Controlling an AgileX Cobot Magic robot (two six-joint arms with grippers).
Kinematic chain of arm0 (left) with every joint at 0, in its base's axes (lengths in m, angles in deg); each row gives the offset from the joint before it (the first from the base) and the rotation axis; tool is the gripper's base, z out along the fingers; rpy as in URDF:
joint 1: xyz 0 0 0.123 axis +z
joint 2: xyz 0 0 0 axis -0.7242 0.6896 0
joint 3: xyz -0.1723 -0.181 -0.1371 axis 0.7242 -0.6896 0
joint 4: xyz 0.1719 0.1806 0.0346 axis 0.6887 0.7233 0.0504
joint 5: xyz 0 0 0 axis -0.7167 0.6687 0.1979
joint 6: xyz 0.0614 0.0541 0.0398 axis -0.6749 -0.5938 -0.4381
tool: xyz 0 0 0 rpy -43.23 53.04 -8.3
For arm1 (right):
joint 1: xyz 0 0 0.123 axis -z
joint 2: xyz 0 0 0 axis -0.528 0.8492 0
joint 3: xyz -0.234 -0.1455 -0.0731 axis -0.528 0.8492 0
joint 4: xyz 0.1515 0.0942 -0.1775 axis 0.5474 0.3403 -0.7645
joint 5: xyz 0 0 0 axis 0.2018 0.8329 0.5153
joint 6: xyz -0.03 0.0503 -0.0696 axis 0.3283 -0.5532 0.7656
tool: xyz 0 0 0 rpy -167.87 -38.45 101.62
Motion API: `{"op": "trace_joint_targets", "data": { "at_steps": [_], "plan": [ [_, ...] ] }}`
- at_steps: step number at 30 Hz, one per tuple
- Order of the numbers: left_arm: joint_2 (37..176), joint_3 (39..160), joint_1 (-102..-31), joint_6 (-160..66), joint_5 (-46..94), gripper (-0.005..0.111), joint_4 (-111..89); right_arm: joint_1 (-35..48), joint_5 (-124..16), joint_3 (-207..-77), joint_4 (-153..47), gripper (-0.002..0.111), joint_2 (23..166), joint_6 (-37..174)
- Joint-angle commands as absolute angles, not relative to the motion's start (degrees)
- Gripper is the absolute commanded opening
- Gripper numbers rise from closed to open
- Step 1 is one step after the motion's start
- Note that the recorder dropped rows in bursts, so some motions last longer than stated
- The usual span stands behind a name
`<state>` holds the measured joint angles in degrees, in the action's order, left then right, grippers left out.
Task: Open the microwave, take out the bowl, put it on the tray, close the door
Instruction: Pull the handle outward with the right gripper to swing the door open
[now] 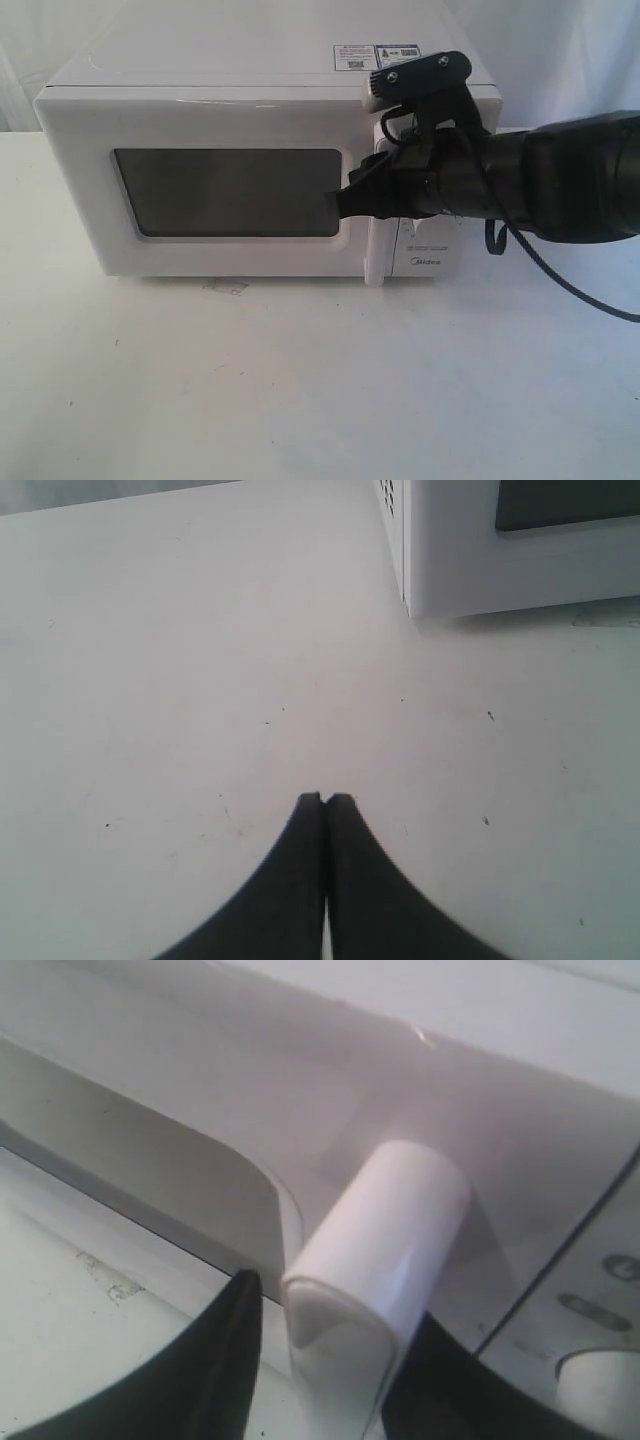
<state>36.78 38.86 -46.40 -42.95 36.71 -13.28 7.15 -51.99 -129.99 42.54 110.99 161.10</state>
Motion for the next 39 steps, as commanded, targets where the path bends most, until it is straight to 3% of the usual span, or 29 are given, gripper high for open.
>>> {"op": "trace_joint_targets", "data": {
  "at_steps": [1,4,10,17,32,39],
  "plan": [
    [36.5,38.6,-46.5,-42.8,36.9,0.0,-13.6,6.6,-52.8,-131.2,42.6,0.035,112.4,159.8],
    [36.5,38.6,-46.5,-42.8,36.9,0.0,-13.6,6.6,-53.6,-131.8,42.5,0.028,112.4,159.0],
    [36.5,38.6,-46.5,-42.8,36.9,0.0,-13.6,6.6,-53.6,-132.3,42.2,0.0,112.4,158.8],
    [36.5,38.6,-46.5,-42.8,36.9,0.0,-13.6,6.6,-53.2,-132.2,41.8,0.0,111.1,158.8],
    [36.5,38.6,-46.5,-42.8,36.9,0.0,-13.6,6.7,-28.8,-128.8,41.9,0.0,107.8,166.0],
    [36.5,38.6,-46.5,-42.8,36.9,0.0,-13.6,6.7,-24.3,-128.8,42.5,0.0,107.9,169.1]
  ]
}}
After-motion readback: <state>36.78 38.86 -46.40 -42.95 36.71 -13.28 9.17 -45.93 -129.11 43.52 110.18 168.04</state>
